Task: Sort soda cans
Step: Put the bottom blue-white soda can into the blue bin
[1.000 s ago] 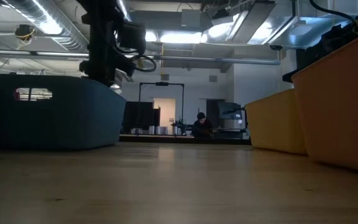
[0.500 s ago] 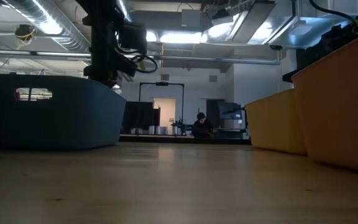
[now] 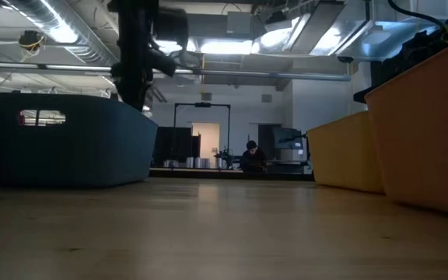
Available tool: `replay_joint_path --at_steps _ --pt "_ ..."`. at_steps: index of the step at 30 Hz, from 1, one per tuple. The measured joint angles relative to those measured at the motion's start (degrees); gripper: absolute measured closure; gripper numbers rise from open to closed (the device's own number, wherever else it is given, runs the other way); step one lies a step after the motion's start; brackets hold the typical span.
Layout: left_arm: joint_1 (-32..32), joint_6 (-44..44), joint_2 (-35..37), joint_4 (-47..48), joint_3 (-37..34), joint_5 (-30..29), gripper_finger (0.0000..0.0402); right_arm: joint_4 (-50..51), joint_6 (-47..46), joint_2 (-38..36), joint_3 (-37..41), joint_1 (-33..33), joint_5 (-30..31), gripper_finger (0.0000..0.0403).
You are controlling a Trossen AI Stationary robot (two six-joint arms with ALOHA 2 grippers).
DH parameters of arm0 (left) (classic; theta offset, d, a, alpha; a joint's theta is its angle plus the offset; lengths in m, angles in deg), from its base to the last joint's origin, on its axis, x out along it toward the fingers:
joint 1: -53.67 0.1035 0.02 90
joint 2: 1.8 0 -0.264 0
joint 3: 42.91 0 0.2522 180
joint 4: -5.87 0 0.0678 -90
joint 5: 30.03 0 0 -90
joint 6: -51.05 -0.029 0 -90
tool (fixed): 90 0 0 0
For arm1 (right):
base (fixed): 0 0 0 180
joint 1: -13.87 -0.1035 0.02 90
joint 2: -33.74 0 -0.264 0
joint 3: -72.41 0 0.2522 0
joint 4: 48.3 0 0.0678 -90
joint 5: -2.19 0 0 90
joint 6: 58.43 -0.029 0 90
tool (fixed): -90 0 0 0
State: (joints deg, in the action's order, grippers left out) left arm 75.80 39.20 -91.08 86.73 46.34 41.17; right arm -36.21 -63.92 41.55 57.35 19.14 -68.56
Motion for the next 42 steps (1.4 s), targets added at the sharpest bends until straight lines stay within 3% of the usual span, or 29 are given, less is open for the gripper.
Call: replay_joint_path --at_steps 8,15,19,23,30,33,38,42 --pt "-0.54 1.18 3.44 1.42 6.49 -1.82 0.0035 -2.32 0.02 -0.04 0.25 0.0 0.26 0.0396" --pt "-4.13 6.35 11.71 -5.15 5.7 0.82 0.0034 -8.58 5.37 -0.06 -1.95 -0.01 2.06 0.0394" --pt "-6.61 11.21 16.3 -10.77 2.93 1.02 0.0034 -8.64 10.78 -0.04 -6.43 0.0 8.39 0.0372" --pt "-9.23 13.99 19.77 -16.45 -0.26 1.02 0.0034 -8.11 16.87 1.94 -11.52 0.0 16.35 0.0324" --pt "-11.96 14.38 21.74 -23.26 -5.04 1.03 0.0034 -7.64 26.96 14.51 -20.52 1.21 36.87 0.0211" --pt "-12.12 13.3 21.73 -25.13 -6.75 1.04 0.0034 -6.52 27.42 22.1 -25.7 5.22 42.07 0.0166" --pt "-12.1 13.21 21.68 -26.0 -8.4 1.04 0.0034 7.97 24.41 35.41 -37.99 15.78 42.17 0.0119" --pt "-12.9 13.73 21.68 -26.04 -8.48 1.04 0.0034 25.4 16.47 45.34 -48.37 25.18 35.02 0.011"
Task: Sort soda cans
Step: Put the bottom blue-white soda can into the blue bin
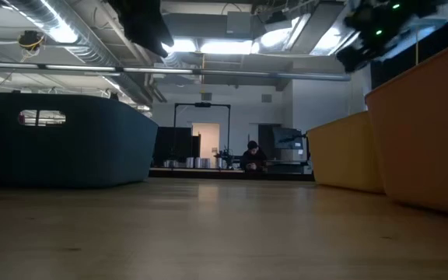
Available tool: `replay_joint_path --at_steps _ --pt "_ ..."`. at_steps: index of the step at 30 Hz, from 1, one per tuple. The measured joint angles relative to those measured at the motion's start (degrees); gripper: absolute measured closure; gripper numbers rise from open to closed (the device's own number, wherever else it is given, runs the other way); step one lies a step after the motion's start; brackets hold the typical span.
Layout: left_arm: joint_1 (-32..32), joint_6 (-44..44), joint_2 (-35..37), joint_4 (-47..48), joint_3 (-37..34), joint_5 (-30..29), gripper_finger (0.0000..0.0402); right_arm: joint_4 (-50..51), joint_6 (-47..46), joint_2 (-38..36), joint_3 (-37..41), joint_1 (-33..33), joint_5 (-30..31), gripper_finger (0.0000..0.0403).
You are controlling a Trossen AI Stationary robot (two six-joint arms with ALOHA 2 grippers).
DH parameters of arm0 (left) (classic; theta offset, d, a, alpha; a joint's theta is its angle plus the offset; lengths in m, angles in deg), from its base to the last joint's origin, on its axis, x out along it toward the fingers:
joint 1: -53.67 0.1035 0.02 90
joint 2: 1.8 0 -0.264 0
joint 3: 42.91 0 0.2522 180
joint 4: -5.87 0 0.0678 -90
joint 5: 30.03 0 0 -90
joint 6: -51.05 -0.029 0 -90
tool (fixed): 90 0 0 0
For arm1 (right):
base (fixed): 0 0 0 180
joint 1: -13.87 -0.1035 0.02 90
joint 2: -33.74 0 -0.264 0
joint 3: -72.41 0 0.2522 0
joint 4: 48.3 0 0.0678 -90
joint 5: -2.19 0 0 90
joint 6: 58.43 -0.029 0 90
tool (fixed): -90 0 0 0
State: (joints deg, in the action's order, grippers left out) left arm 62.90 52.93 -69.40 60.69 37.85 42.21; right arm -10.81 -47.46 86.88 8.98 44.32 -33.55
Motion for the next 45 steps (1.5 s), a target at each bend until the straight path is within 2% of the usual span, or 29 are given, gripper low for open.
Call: replay_joint_path --at_steps 6,12,22,32,39,45 --pt "-1.15 -0.4 0.0 -0.01 0.0 0.02 0.0034 16.29 -5.38 12.84 -11.16 11.29 -11.77 0.0109" --pt "-1.13 -0.85 0.0 0.39 0.0 0.01 0.0034 29.36 -6.69 22.62 -17.83 17.86 -17.26 0.0109" --pt "-1.13 -4.63 0.0 0.35 0.0 0.02 0.0034 34.05 -3.95 28.68 -21.65 22.18 -25.11 0.0121" --pt "-1.13 -10.24 0.0 0.35 0.0 0.03 0.0034 37.72 13.85 29.9 -23.67 22.21 -21.79 0.0121" --pt "-1.13 -11.54 0.0 0.42 0.0 0.04 0.0034 39.25 16.09 30.59 -23.69 22.65 -21.75 0.012" --pt "-1.13 -11.54 0.0 0.45 0.0 0.04 0.0034 40.11 18.13 33.96 -23.69 24.13 -23.81 0.012"
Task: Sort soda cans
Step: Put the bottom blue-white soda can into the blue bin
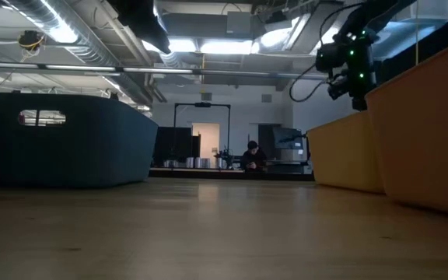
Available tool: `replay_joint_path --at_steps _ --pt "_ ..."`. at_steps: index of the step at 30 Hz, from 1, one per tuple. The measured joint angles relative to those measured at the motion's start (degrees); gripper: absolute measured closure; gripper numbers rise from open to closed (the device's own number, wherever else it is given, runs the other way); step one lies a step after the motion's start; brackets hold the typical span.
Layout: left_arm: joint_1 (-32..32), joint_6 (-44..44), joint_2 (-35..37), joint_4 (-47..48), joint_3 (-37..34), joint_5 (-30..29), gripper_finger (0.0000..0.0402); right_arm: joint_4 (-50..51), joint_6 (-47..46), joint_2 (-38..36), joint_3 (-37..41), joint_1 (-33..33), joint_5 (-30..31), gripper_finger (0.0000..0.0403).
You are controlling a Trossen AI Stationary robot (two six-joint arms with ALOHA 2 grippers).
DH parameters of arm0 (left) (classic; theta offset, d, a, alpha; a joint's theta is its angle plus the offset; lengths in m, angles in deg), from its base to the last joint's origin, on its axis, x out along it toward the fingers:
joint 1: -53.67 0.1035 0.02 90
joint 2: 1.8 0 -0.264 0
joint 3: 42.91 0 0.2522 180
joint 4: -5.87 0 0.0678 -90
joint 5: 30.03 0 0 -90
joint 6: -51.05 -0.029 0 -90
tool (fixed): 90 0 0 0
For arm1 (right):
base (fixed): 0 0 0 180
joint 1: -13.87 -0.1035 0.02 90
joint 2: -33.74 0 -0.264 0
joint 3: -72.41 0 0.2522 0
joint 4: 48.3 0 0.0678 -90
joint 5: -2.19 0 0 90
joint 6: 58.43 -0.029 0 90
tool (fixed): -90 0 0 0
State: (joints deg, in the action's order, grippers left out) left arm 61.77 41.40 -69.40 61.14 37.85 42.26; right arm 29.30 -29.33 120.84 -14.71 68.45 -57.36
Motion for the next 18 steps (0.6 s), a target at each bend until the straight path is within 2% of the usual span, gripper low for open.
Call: replay_joint_path --at_steps 10,18 --pt "0.02 -0.52 0.0 -0.1 0.0 -0.01 0.0034 1.85 1.49 4.97 0.0 -0.13 0.82 0.012" --pt "0.02 -0.68 0.0 -0.16 0.0 0.0 0.0034 1.47 1.5 5.84 0.0 -0.15 1.91 0.012"
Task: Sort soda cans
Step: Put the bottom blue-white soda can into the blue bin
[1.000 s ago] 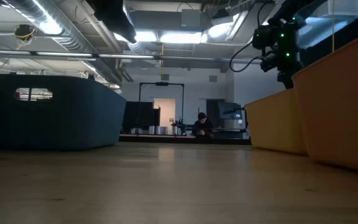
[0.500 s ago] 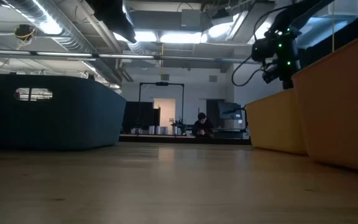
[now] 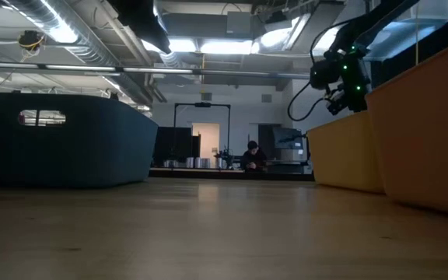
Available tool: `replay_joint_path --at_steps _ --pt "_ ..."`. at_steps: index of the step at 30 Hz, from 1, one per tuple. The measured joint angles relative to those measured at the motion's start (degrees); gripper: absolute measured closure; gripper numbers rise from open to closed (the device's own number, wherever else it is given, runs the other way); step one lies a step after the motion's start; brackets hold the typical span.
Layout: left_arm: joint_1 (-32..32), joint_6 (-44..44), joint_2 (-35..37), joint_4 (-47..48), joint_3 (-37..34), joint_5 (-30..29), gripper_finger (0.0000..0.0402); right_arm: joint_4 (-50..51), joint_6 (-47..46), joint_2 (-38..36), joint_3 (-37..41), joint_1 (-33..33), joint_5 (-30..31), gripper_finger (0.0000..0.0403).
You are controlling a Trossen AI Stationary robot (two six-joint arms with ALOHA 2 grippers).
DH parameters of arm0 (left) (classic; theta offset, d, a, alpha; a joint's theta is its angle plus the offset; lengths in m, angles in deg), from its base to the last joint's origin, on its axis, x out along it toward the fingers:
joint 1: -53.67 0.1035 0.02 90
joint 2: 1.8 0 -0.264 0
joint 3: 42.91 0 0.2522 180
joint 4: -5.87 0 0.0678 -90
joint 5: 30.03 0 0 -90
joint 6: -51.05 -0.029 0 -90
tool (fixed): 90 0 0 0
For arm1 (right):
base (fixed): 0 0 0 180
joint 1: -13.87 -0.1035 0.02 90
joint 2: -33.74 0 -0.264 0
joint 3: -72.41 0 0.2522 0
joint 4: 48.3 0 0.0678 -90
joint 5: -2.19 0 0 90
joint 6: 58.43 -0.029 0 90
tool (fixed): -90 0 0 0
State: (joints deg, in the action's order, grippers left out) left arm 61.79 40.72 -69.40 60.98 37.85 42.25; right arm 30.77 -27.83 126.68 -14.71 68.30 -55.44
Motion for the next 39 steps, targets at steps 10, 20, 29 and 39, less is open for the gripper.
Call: replay_joint_path --at_steps 10,20,29,39 --pt "0.0 0.91 0.0 0.01 0.0 0.0 0.0034 -1.11 -0.16 0.0 0.0 0.68 -0.68 0.012" --pt "0.05 -0.02 0.0 -0.24 0.0 0.0 0.0034 1.61 -1.95 -1.97 -2.65 -0.44 -0.49 0.012" --pt "0.11 -0.16 0.0 0.04 0.0 0.0 0.0034 11.5 -11.18 -2.49 -15.7 -6.15 -14.81 0.012" --pt "0.11 1.6 0.0 0.62 0.0 0.0 0.0034 21.0 -23.57 -4.8 -17.49 -19.97 -27.06 0.012"
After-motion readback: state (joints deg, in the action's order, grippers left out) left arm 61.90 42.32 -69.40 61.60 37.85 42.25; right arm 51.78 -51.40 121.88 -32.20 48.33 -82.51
